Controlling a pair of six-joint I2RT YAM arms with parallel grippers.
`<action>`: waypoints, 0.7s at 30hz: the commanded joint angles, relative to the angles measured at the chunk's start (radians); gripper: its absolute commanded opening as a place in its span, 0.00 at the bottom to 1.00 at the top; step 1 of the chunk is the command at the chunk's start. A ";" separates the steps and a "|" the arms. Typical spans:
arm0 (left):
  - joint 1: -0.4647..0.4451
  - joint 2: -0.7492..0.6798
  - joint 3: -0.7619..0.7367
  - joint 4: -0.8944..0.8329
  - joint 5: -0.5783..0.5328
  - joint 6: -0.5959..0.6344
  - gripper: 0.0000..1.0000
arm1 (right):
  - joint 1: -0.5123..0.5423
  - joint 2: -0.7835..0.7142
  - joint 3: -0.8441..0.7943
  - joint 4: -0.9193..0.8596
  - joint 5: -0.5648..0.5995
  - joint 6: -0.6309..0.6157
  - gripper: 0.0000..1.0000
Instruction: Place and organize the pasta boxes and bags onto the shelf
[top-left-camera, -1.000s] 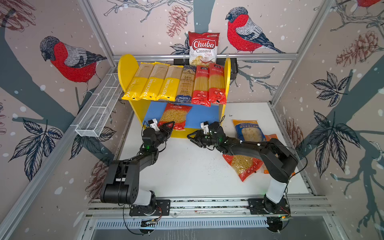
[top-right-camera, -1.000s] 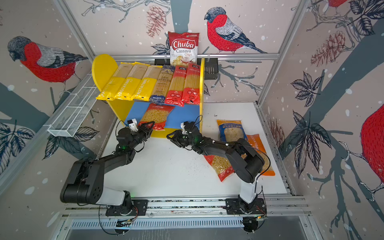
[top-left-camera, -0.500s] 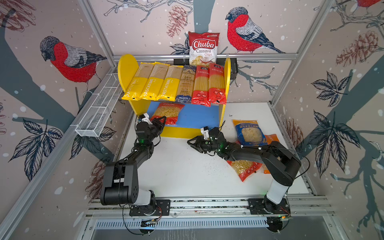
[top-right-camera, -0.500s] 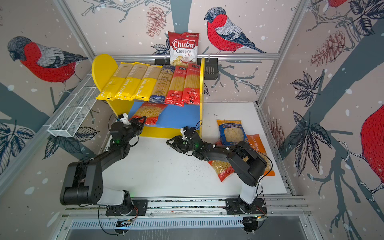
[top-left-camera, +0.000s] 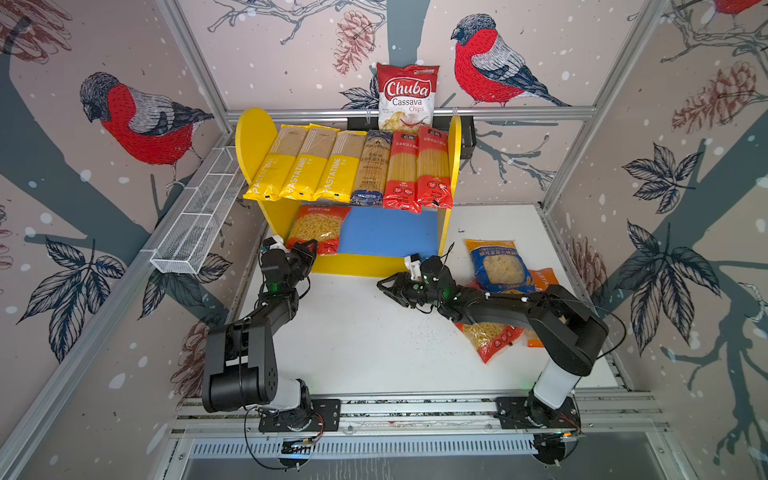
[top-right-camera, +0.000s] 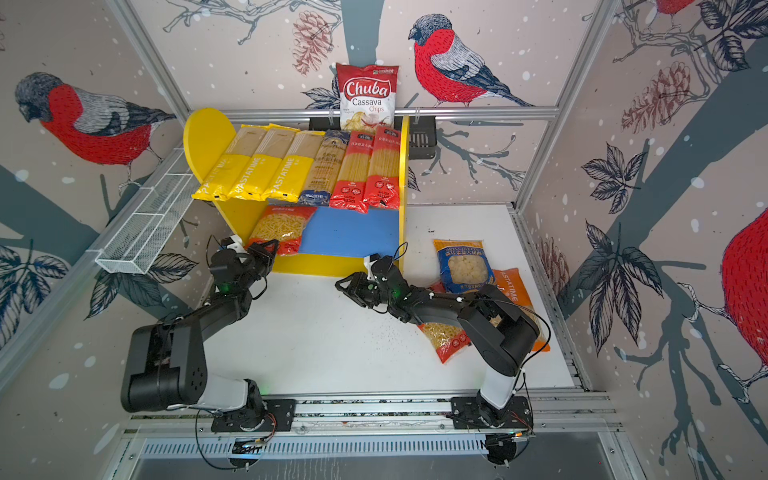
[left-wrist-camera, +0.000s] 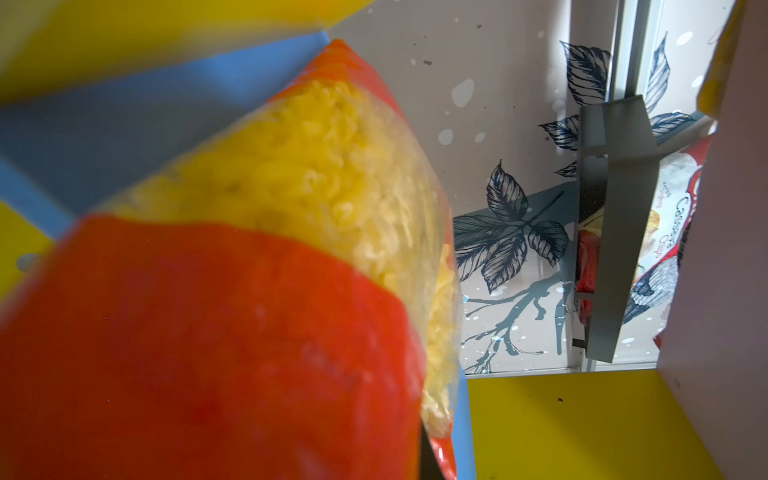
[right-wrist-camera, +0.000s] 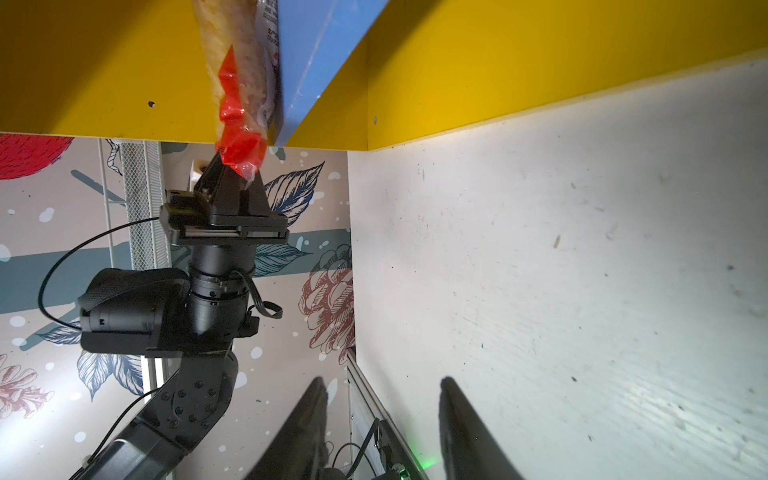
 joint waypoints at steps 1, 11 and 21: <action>0.022 0.014 -0.001 0.044 0.025 0.025 0.00 | 0.001 -0.008 0.000 0.019 0.014 -0.012 0.45; 0.027 0.101 0.072 0.066 0.019 0.018 0.02 | 0.009 0.001 0.012 0.009 0.024 -0.011 0.45; 0.037 0.075 0.015 0.073 0.046 0.003 0.19 | 0.007 0.006 0.016 -0.001 0.028 -0.013 0.45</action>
